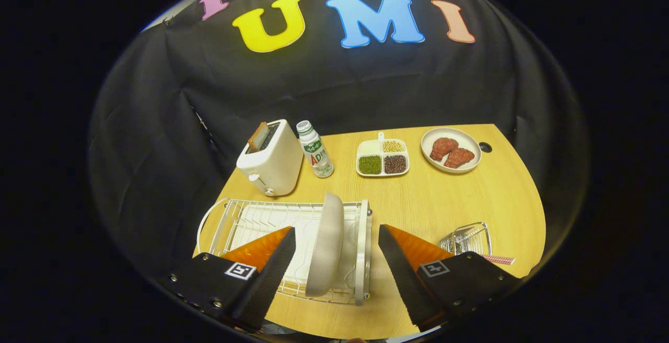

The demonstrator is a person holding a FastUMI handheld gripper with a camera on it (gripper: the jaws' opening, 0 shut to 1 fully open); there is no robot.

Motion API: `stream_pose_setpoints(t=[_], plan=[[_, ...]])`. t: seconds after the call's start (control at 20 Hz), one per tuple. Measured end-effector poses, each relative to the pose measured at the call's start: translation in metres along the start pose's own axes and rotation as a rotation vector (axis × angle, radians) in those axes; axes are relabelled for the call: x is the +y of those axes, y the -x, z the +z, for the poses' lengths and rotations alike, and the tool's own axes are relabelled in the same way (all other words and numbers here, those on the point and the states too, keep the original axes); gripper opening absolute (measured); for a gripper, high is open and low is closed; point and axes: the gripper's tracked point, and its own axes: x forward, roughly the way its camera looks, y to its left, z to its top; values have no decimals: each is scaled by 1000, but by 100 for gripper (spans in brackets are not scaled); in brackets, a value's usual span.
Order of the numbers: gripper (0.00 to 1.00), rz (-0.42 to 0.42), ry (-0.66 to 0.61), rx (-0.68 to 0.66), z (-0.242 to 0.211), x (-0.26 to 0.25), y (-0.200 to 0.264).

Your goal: Take the plate from the dish rack, then take the spoon from the basket and place it into the plate.

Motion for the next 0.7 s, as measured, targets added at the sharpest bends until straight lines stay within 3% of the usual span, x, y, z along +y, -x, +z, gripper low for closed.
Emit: stream_pose_setpoints(t=[0.45,0.6,0.65,0.7], plan=[[98,-96,-5,178,-35,5,-62],[82,-171,81,193,-35,2,-73],[73,-170,101,190,-35,7,-74],[72,-155,108,210,-38,15,-75]])
